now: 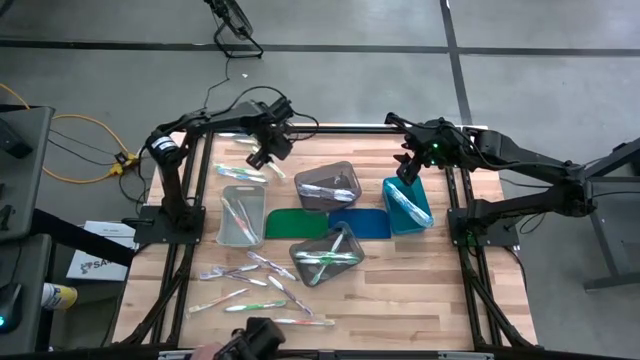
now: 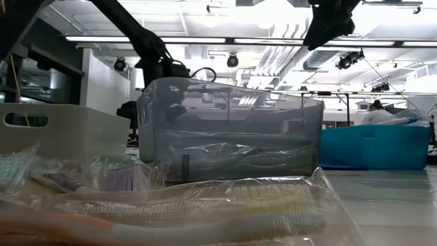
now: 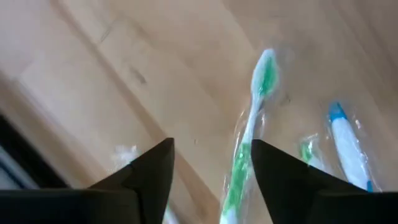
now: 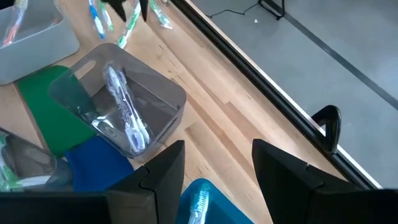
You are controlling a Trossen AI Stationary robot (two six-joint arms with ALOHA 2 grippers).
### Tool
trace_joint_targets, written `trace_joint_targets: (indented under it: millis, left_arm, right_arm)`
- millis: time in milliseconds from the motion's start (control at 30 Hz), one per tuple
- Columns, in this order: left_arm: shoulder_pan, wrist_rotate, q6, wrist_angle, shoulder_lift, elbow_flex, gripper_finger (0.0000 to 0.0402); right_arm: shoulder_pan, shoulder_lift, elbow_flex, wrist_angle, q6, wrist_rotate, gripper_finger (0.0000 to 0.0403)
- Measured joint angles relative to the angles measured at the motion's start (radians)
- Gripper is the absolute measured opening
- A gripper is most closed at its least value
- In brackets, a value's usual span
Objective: Pick & Place Toothbrushes
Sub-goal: Put the green toothbrush into the bottom black bin
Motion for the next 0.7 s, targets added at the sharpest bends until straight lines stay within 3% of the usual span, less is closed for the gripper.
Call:
trace_joint_targets:
  millis: [233, 700]
  left_arm:
    - [-0.053, -0.007, 0.049, 0.033, 0.051, 0.000, 0.0225]
    - [-0.051, -0.017, 0.076, 0.029, 0.104, 0.000, 0.0225]
  right_arm:
    - [0.000, 0.000, 0.000, 0.000, 0.003, 0.001, 0.0181]
    - [0.000, 0.000, 0.000, -0.001, -0.003, 0.000, 0.0181]
